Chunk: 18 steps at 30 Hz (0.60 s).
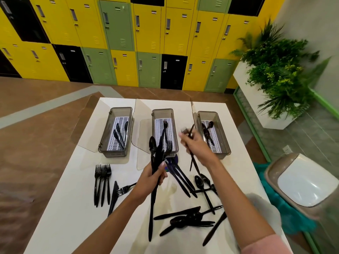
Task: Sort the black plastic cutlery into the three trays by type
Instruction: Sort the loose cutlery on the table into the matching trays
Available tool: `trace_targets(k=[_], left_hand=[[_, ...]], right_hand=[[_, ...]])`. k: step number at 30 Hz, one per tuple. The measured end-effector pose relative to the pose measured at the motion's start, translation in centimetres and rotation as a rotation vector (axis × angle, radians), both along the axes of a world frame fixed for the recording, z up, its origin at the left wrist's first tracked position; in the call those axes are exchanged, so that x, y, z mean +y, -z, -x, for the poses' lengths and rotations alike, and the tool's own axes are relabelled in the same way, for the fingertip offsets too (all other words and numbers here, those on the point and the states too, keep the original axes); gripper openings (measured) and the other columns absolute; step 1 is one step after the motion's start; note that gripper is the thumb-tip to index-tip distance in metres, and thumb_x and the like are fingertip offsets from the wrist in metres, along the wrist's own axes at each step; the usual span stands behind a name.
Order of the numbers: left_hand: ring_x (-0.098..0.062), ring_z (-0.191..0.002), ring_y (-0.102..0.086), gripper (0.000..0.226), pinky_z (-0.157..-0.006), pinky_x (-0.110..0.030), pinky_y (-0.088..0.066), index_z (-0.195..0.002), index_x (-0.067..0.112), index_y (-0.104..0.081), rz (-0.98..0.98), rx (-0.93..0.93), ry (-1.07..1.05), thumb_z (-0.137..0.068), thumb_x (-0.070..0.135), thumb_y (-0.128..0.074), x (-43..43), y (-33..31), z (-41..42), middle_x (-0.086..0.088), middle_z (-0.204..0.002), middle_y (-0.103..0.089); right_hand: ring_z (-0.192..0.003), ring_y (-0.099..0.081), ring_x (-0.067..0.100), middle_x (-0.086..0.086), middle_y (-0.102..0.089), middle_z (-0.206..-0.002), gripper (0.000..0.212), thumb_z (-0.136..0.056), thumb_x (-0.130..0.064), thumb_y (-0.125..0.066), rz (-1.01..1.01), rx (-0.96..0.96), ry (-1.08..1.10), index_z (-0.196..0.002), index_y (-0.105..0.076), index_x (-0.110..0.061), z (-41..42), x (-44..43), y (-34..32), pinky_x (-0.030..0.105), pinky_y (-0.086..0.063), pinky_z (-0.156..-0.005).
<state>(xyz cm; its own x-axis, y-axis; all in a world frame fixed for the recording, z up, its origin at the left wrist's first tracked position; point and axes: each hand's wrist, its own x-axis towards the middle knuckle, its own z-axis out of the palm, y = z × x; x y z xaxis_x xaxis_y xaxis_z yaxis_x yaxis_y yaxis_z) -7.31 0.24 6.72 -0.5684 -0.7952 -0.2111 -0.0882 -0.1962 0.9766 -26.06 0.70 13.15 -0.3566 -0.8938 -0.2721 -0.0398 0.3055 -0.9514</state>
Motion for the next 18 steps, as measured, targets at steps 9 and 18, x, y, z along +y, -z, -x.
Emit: trace_targets(k=[9, 18], left_hand=[[-0.013, -0.056, -0.052, 0.027, -0.055, -0.024, -0.042, -0.095, 0.004, -0.054, -0.074, 0.026, -0.019, -0.098, 0.029, -0.046, -0.5, 0.4, 0.3, -0.005, -0.073, -0.062], [-0.012, -0.057, -0.059, 0.025, -0.054, -0.024, -0.047, -0.099, 0.007, -0.056, -0.167, -0.002, -0.118, -0.098, 0.029, -0.044, -2.7, 1.2, -0.4, -0.005, -0.075, -0.065]], right_hand=[[-0.081, -0.068, 0.004, 0.000, -0.072, -0.091, 0.030, -0.093, -0.035, -0.059, -0.004, 0.036, 0.015, -0.105, -0.067, -0.007, -3.0, -0.8, 4.8, 0.019, -0.052, -0.074], [-0.060, -0.070, 0.012, 0.009, -0.067, -0.078, 0.028, -0.103, -0.025, -0.039, 0.105, -0.260, 0.120, -0.087, -0.053, -0.007, 0.0, -9.2, 4.1, 0.033, -0.059, -0.067]])
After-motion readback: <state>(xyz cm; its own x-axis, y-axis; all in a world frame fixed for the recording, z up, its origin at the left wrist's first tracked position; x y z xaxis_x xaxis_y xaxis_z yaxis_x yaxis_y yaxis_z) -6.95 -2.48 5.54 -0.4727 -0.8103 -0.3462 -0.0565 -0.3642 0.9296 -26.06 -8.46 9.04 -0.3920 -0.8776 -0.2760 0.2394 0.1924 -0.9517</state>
